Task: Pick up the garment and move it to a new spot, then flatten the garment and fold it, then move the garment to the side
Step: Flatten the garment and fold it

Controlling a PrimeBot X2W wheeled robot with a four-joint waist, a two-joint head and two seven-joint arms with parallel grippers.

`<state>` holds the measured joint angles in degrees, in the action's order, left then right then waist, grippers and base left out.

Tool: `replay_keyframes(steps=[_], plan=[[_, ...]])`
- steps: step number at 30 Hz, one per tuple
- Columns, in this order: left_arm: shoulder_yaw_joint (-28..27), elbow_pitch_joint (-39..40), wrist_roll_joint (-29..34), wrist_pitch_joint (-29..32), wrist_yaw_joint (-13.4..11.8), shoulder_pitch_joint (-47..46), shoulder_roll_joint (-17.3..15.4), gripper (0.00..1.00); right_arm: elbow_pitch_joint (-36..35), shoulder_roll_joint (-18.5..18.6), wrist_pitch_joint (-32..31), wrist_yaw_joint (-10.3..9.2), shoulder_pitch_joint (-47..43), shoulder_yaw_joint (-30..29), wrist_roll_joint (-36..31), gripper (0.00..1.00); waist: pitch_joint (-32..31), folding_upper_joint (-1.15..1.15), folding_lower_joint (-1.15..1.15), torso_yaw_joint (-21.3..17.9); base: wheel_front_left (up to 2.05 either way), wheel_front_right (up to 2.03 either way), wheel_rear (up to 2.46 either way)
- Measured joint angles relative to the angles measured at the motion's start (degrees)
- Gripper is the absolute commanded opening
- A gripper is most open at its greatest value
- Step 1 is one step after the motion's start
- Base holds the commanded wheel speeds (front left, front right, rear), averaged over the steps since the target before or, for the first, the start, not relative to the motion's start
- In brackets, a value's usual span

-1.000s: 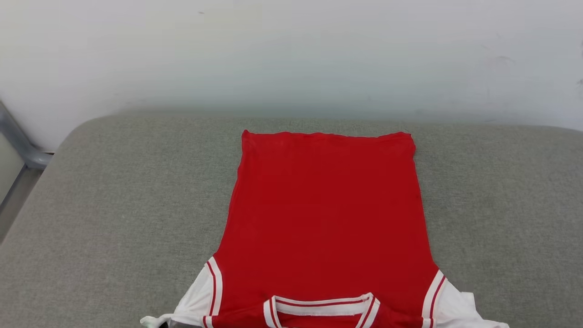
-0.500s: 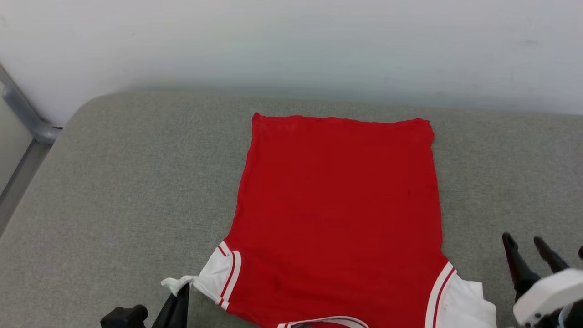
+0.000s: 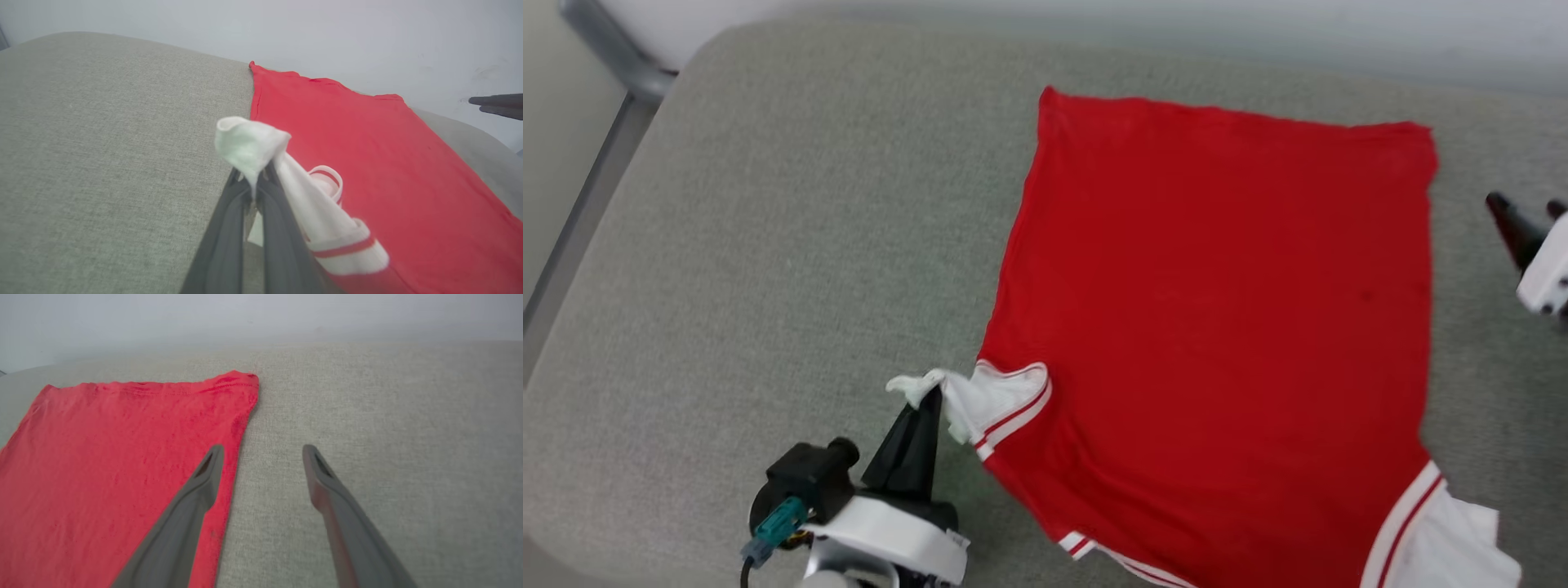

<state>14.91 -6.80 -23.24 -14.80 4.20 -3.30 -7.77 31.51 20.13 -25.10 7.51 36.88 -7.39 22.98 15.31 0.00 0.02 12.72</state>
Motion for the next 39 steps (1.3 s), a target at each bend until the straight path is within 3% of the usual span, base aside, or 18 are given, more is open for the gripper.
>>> replay_keyframes(steps=[6,11,16,20,21,22,23,32,39], plan=[[1.1,1.3,0.9,-0.1,1.4,-3.8,1.9,0.00,6.6,2.6,-10.7,-0.01,13.5,1.9,-3.0,1.00,5.8,0.00,0.01,3.0,0.00,0.00,0.00],[1.0,2.8,1.5,-0.1,2.2,-5.5,3.1,0.00,10.1,3.3,-15.5,-0.01,21.3,1.5,-6.2,1.00,10.3,0.00,0.00,5.3,0.00,0.00,0.00],[0.9,3.1,1.9,-0.1,2.8,-6.6,3.9,0.00,13.0,3.8,-17.9,-0.01,25.0,1.8,-9.1,1.00,14.1,0.00,0.00,7.2,0.00,0.00,0.00],[0.8,3.1,1.9,-0.1,2.9,-7.0,4.3,0.00,16.9,4.0,-24.8,0.01,26.9,0.6,-10.4,1.00,15.8,0.00,-0.01,8.2,0.00,0.00,0.00],[0.8,3.1,1.9,-0.1,3.0,-7.1,4.4,0.00,17.4,4.1,-26.5,0.00,27.5,0.3,-10.8,0.88,16.0,0.00,-0.02,8.3,0.00,0.00,0.00],[0.7,3.1,1.9,-0.2,3.1,-7.2,4.4,0.00,17.7,4.0,-27.8,0.00,27.9,-0.1,-11.0,0.40,16.1,-0.01,-0.02,8.3,0.00,0.00,0.00],[0.7,3.0,2.1,-0.2,3.1,-7.2,4.4,0.00,18.0,3.9,-28.6,0.01,28.3,-0.6,-11.2,0.00,16.1,0.00,-0.02,8.3,0.00,0.00,0.00],[0.9,1.6,2.4,-0.2,3.2,-7.6,4.7,0.00,16.8,2.9,-29.8,0.01,28.2,-1.2,-14.9,0.00,14.5,0.00,-0.01,7.9,0.00,0.00,0.00],[-0.1,-0.5,2.4,-0.3,3.2,-5.9,4.0,0.00,12.5,4.7,-29.3,0.02,23.9,1.8,-13.4,0.00,9.8,0.00,-0.01,6.4,0.00,0.00,0.00]])
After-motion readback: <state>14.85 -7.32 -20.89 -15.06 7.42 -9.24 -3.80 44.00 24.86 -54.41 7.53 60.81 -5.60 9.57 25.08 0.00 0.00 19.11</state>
